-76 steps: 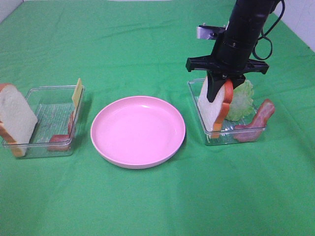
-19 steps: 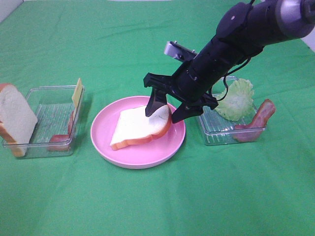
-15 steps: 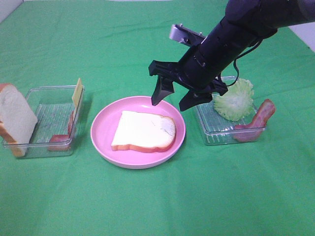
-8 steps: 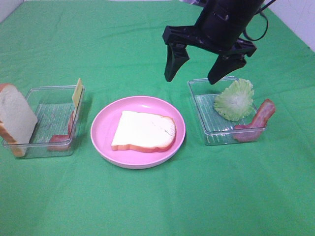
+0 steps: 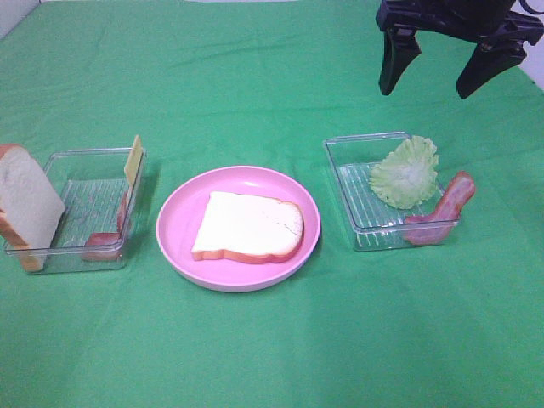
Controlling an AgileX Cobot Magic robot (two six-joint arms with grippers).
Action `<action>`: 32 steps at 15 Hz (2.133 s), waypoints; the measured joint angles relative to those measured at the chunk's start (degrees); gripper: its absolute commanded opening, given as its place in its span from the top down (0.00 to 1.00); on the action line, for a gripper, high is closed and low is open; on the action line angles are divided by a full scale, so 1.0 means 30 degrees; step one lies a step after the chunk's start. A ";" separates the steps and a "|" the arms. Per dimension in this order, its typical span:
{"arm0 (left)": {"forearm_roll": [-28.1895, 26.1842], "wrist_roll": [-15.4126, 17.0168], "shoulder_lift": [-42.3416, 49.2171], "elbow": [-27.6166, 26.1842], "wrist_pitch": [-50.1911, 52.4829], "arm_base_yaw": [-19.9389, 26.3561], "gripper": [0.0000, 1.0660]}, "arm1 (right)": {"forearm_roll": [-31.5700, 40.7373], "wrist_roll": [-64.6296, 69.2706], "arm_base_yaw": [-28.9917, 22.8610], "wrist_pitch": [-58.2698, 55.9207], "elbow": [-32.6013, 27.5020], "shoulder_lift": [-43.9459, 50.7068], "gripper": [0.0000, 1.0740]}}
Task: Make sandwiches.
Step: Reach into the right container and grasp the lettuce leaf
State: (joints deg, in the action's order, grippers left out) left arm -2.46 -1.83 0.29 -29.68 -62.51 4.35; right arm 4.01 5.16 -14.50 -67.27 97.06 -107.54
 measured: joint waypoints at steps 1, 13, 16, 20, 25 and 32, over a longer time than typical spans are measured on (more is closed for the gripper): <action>0.0000 0.0000 0.0000 0.0000 0.0000 0.0000 0.06 | 0.0000 -0.0172 0.0382 0.0038 0.0038 -0.0344 0.17; 0.0000 0.0000 0.0000 0.0000 0.0000 0.0000 0.06 | -0.0363 -0.1490 0.1910 0.1108 0.3094 -0.5672 0.17; 0.0000 0.0000 0.0000 0.0000 0.0000 0.0000 0.06 | -0.0382 -0.1490 0.2292 0.0879 0.3648 -0.6627 0.17; 0.0000 0.0000 0.0000 0.0000 0.0000 0.0000 0.06 | -0.0325 -0.1509 0.2311 0.0535 0.3648 -0.7716 0.20; 0.0000 0.0000 0.0000 0.0000 0.0000 0.0000 0.06 | -0.0229 -0.1509 0.2311 0.0535 0.3648 -0.7735 0.31; 0.0000 0.0000 0.0000 0.0000 0.0000 0.0000 0.06 | -0.0038 -0.1509 0.2311 0.0477 0.3648 -0.7735 0.37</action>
State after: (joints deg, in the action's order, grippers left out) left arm -2.46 -1.83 0.29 -29.68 -62.51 4.35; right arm 3.90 0.63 -7.56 -65.83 108.00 -130.75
